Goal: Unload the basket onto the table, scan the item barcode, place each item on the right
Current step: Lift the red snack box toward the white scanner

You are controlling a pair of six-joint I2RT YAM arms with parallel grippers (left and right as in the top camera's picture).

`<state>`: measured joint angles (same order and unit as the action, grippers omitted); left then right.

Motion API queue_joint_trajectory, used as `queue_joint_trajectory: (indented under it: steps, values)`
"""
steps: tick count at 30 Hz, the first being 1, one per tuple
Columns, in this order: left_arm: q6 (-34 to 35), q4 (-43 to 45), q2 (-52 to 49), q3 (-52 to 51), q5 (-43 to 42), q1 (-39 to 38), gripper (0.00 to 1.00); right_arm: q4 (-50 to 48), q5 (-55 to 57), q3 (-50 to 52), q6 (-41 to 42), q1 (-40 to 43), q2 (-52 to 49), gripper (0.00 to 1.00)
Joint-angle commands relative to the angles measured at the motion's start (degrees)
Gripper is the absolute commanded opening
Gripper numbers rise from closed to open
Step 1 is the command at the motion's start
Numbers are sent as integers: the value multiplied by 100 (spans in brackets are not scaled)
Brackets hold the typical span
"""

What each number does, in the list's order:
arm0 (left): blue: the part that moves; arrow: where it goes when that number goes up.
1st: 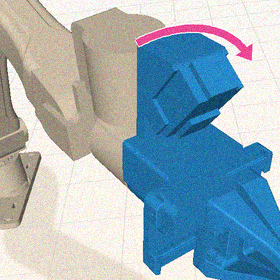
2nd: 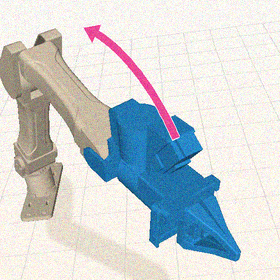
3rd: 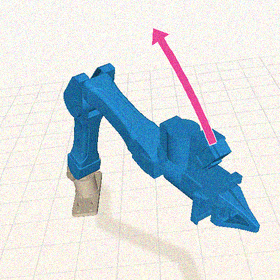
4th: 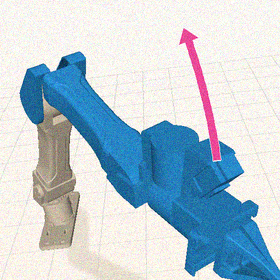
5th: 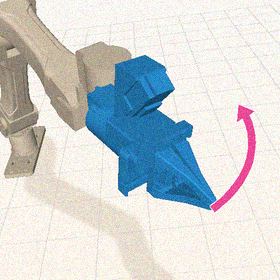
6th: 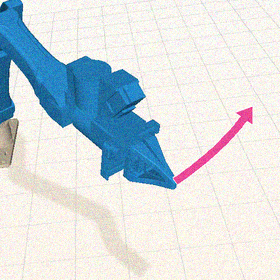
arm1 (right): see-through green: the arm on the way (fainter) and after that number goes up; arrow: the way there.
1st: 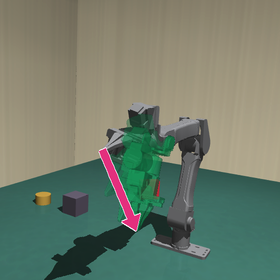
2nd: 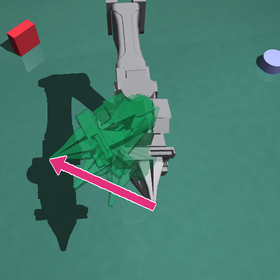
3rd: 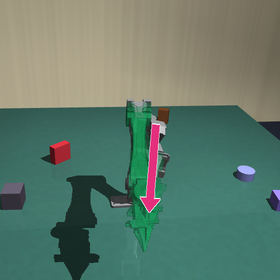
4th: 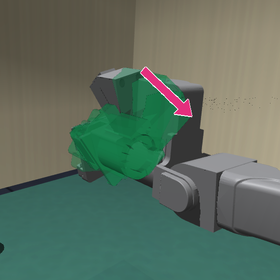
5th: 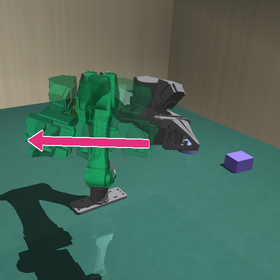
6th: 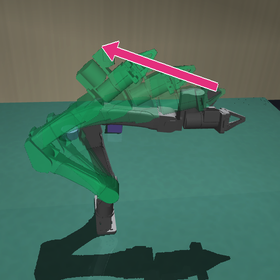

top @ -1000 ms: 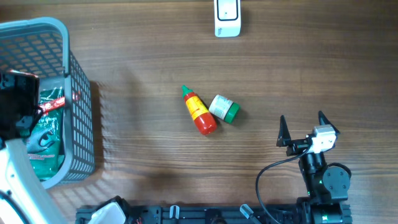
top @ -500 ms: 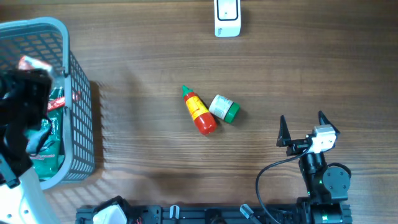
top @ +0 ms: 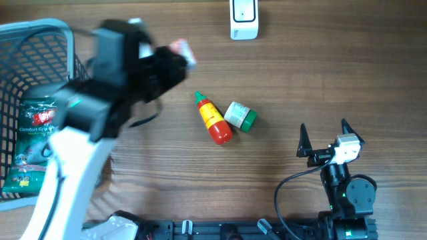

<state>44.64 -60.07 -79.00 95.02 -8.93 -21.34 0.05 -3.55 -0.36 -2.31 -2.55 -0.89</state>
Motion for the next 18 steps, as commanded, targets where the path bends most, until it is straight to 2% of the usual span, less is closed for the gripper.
queue_joint_trajectory:
  steps: [1, 9, 16, 18]
  values:
    - [136, 245, -796, 68, 501, -490, 43, -11, 15, 7, -68, -22, 9, 100]
    - [229, 975, -2398, 68, 352, -951, 43, -11, 15, 7, -70, -22, 9, 100]
    - [232, 2249, -3115, 68, 284, -1405, 45, -11, 15, 7, -68, -24, 9, 100]
    - [501, 2472, -3340, 68, 275, -1449, 46, -11, 15, 7, -70, -22, 9, 100]
